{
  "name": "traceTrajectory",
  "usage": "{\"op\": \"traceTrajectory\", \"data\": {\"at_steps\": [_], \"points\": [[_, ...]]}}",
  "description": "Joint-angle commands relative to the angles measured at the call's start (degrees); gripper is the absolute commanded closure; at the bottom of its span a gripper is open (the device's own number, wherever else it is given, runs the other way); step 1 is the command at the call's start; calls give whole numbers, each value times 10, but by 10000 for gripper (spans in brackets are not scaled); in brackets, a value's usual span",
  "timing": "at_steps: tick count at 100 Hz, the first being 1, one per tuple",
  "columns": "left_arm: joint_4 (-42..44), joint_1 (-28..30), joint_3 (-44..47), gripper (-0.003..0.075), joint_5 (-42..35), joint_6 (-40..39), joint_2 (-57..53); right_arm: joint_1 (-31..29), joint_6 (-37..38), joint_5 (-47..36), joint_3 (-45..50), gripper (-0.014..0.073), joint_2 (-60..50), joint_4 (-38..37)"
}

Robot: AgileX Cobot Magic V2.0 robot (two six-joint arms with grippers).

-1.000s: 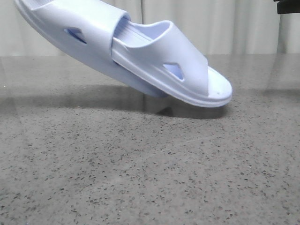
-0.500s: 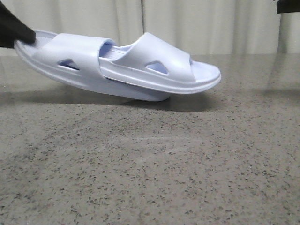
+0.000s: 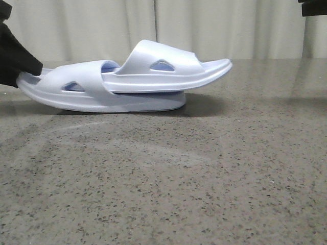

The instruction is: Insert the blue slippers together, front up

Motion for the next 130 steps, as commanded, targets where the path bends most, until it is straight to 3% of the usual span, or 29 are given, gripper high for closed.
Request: {"op": "traceTrajectory", "data": {"at_steps": [1, 9, 28, 42, 50, 61, 69, 81, 101, 115, 130], "points": [[-29, -4, -16, 335, 15, 17, -25, -3, -12, 36, -18, 483, -20, 29], [-29, -4, -17, 300, 15, 22, -39, -3, -12, 38, -18, 483, -20, 28], [-28, -4, -17, 300, 11, 29, -114, -3, -12, 48, -18, 487, -24, 28], [-20, -4, -17, 332, -13, 42, -187, -3, -13, 49, -18, 593, -37, 29], [-4, -4, -17, 398, -49, 43, -228, 0, -13, 46, -18, 697, -45, 29], [14, -4, -17, 539, -88, 43, -271, 1, -13, 29, -18, 669, -63, 29], [27, -4, -17, 683, -113, 43, -298, 14, -13, 2, -17, 671, -83, 28], [37, -4, -16, 705, -142, 48, -327, 65, -13, -91, -9, 671, -125, 18], [37, -4, 11, 705, -206, 58, -369, 221, -13, -351, 32, 671, -214, -27], [15, -4, 81, 705, -257, 110, -419, 328, -13, -525, 95, 671, -265, -50], [-73, -4, 187, 705, -292, 188, -497, 392, -13, -646, 187, 671, -317, -60]]}}
